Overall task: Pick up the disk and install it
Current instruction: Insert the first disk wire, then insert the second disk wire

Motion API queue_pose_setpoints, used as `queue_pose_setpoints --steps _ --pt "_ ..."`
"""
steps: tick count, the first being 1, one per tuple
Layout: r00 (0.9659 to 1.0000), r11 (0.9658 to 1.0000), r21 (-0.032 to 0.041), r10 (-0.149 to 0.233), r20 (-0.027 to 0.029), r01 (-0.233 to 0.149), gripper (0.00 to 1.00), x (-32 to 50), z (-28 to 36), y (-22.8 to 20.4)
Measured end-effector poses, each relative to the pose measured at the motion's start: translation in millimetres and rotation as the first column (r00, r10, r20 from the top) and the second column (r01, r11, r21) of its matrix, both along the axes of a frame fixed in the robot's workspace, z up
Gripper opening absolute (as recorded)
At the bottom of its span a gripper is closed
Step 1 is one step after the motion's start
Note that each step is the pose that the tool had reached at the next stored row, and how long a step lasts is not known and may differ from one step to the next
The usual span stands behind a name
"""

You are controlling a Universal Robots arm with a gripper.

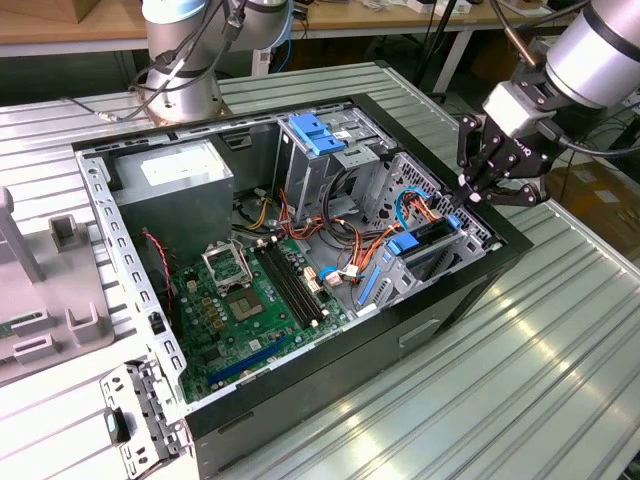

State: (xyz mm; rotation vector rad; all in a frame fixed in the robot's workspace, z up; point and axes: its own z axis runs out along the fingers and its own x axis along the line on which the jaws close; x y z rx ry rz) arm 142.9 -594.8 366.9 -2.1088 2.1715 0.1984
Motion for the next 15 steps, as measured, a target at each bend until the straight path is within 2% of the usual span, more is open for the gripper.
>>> queue_pose_setpoints --steps 7,10,15 --pt "1.0 1.0 0.0004 0.0 0.0 0.0 0.11 -0.1 0.0 0.0" --pt "1.0 1.0 0.0005 0.0 0.0001 0.0 0.11 -7.7 0.0 0.0" --pt "1.0 1.0 0.0004 0.0 0.0019 0.0 0.11 -11.9 3.9 0.0"
